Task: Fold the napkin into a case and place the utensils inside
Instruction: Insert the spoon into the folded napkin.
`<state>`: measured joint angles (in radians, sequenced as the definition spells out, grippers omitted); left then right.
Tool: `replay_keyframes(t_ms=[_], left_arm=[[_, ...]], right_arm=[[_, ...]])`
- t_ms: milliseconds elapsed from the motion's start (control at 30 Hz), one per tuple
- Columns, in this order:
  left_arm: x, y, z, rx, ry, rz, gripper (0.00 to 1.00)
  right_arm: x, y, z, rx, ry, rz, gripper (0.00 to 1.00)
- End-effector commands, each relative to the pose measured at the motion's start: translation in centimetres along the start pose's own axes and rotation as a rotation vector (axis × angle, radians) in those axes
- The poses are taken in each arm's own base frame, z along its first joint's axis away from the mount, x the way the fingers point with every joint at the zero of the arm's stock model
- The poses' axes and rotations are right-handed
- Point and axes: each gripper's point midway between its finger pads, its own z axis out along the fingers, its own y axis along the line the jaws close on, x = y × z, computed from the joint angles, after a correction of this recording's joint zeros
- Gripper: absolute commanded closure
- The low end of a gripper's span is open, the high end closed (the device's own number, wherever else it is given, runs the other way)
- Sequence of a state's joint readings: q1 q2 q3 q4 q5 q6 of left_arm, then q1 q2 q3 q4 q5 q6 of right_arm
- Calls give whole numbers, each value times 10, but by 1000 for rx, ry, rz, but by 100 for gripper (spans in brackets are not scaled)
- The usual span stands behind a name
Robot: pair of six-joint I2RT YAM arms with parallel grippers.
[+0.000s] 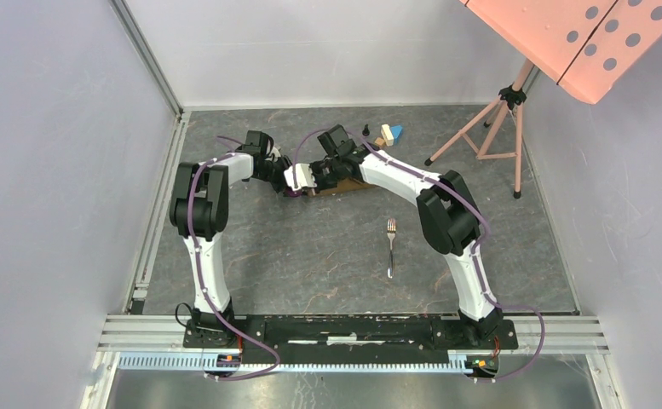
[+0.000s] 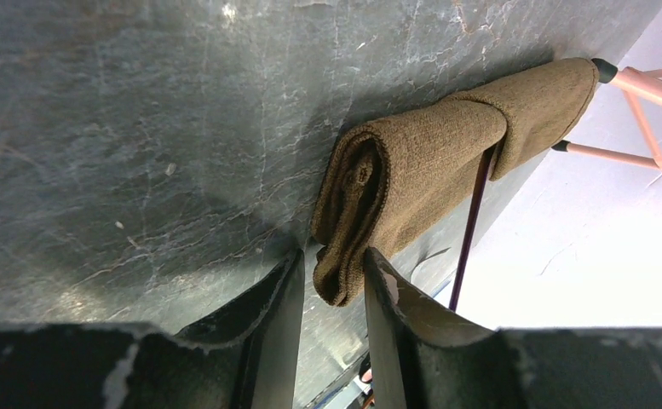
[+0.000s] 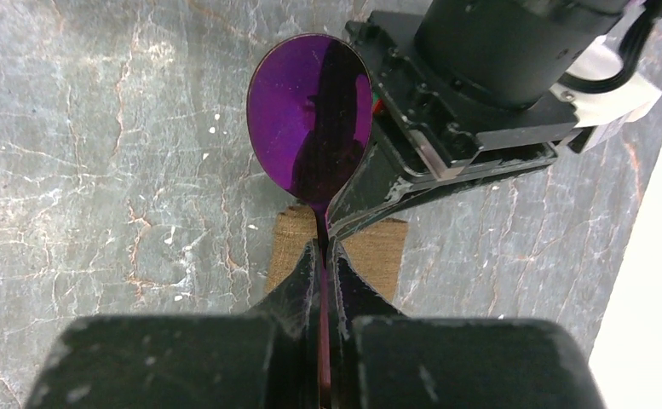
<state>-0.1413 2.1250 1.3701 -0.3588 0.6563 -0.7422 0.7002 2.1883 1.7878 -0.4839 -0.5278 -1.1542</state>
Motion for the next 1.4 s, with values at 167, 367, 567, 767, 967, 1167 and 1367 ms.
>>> replay_keyframes(t_ms=[167,367,567,767,967,1167,1367], left_arm=[[-2,23,11,-72,7,4,61],[2,33,16,-100,19,-16,61],[2,36,17,-110,20,-19,60],[3,39,19,-116,22,-25,60],[2,39,19,-117,20,-27,60],[2,39,20,-116,23,-28,61],[2,38,20,-111,24,-26,60]], right_arm=[[9,-15,-5,33,89,-51,100],[29,-17,-10,65,205,-7,100],[45,-14,-15,77,259,10,100],[63,-15,-24,100,302,53,100],[81,-13,-25,99,339,95,100],[91,-15,-26,110,377,118,100],[91,-21,-22,135,372,142,100]])
